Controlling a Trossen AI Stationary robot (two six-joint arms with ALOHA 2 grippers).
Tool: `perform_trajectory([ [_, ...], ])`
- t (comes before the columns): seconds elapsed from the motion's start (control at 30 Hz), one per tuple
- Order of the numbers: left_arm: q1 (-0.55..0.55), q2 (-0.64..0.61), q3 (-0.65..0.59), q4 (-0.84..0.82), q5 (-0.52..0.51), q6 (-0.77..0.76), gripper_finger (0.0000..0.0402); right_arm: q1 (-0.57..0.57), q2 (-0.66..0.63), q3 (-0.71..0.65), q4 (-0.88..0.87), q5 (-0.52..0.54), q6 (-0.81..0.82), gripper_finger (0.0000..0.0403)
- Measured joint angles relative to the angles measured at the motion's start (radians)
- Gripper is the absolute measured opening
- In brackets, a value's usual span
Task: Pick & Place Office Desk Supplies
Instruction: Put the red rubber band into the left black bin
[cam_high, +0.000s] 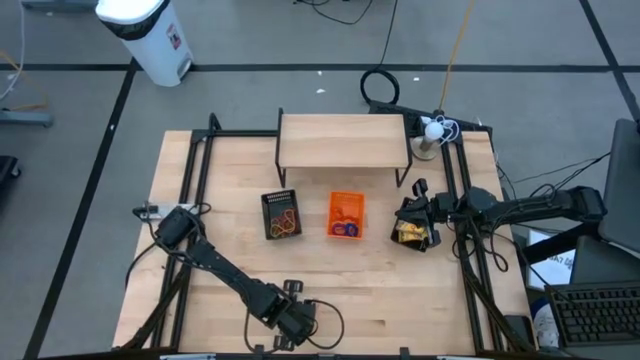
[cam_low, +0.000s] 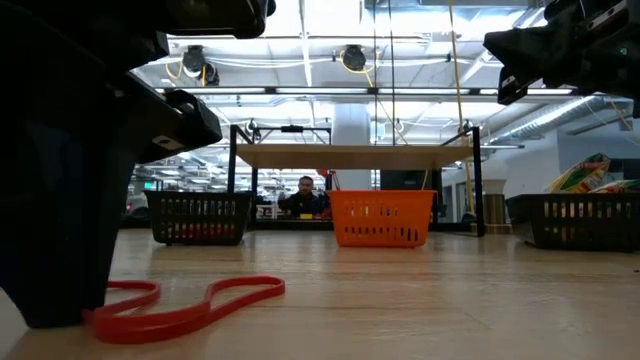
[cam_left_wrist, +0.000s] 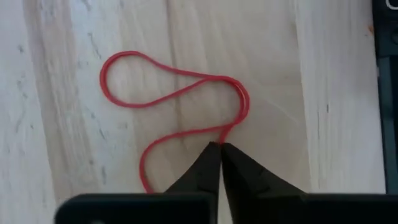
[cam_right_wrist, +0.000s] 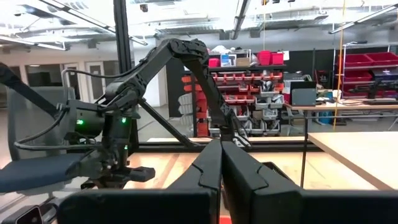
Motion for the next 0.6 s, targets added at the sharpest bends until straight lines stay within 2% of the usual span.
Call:
perform_trajectory([
  [0.17, -0.005, -0.043, -0.012, 0.015, -0.002, 0.093, 0.0005, 0.000, 0.000, 0.000, 0.000, 0.000, 0.000, 0.0004],
  [0.27, -0.011, -0.111, -0.020, -0.002, -0.047, 0.123, 0.0003, 0.000, 0.000, 0.000, 0.000, 0.000, 0.000, 0.0004],
  [0.47, -0.023, -0.370, -0.030, 0.006, -0.231, 0.164, 0.0002, 0.000, 0.000, 0.000, 0.011, 0.000, 0.001, 0.0004],
  [0.6, -0.030, -0.546, -0.097, 0.015, -0.324, 0.173, 0.0001, 0.000, 0.000, 0.000, 0.016, 0.000, 0.025, 0.0004],
])
